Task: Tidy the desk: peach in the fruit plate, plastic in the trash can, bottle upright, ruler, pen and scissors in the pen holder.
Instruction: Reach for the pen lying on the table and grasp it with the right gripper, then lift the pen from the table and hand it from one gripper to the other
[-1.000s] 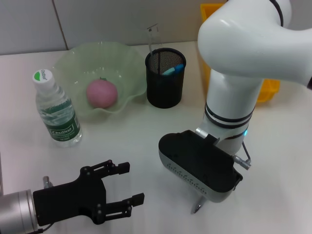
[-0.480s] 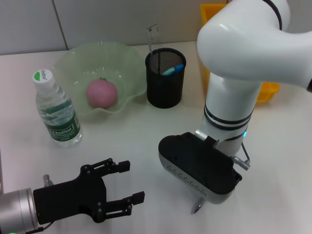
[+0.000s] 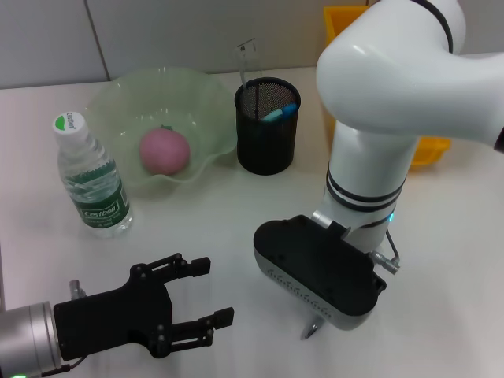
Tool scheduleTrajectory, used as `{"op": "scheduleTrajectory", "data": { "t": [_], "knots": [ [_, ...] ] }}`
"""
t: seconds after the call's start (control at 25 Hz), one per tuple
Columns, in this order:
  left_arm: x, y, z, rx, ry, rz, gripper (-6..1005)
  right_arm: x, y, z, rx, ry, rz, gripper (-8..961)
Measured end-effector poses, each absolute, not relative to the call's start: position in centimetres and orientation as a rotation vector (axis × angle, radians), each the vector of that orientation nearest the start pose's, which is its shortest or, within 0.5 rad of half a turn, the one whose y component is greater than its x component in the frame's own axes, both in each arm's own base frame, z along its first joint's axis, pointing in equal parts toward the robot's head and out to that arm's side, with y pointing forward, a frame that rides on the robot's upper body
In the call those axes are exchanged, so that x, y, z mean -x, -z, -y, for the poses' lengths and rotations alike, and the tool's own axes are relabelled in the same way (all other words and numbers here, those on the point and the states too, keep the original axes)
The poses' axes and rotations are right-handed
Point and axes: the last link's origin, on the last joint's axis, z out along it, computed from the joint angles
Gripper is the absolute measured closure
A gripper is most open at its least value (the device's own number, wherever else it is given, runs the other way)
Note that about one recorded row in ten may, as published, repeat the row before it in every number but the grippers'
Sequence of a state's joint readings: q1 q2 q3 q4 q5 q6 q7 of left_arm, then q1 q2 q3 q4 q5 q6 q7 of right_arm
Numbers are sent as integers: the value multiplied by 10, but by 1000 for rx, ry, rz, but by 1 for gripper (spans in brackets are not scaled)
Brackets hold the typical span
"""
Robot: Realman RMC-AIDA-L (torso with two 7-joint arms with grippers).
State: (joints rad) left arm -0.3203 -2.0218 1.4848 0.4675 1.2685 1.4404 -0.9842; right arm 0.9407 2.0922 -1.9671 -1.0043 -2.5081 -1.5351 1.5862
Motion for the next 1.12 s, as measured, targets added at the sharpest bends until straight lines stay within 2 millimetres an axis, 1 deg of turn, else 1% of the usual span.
{"op": "scheduleTrajectory", "data": {
  "t": [0.36, 0.52, 0.6, 0.64, 0.68, 0.76, 0.8, 0.84, 0.88, 0.92, 0.96, 1.0, 1.04, 1.08, 1.12],
  "knots": [
    [278, 63, -252, 2803, 863, 441, 201, -143, 104, -323, 2983, 1269, 1197, 759],
    [277, 63, -252, 2805, 869, 440, 201, -137, 101, -322, 3006, 1229, 1159, 790],
    [277, 62, -251, 2808, 877, 438, 201, -132, 96, -324, 3026, 1196, 1106, 806],
    [276, 62, -251, 2810, 882, 435, 201, -128, 93, -326, 3038, 1166, 1061, 814],
    [275, 62, -250, 2814, 892, 421, 201, -122, 86, -331, 3056, 1107, 974, 822],
    [273, 61, -250, 2817, 903, 405, 201, -117, 77, -339, 3076, 1019, 855, 822],
    [273, 61, -250, 2817, 903, 405, 201, -117, 77, -339, 3076, 1019, 855, 822],
    [271, 60, -250, 2819, 913, 394, 201, -116, 72, -342, 3086, 970, 792, 822],
    [271, 60, -250, 2819, 913, 394, 201, -116, 63, -347, 3116, 861, 668, 822],
    [268, 57, -249, 2817, 948, 372, 201, -116, 63, -347, 3116, 861, 668, 822],
    [266, 54, -250, 2805, 974, 364, 201, -117, 53, -349, 3150, 731, 535, 822],
    [266, 54, -250, 2805, 974, 364, 201, -117, 53, -349, 3150, 731, 535, 822],
    [265, 51, -250, 2793, 996, 360, 201, -119, 48, -349, 3166, 664, 473, 822],
    [264, 47, -250, 2773, 1025, 356, 201, -122, 41, -347, 3188, 536, 364, 822],
    [264, 47, -250, 2773, 1025, 356, 201, -124, 37, -346, 3198, 464, 300, 822]
  ]
}}
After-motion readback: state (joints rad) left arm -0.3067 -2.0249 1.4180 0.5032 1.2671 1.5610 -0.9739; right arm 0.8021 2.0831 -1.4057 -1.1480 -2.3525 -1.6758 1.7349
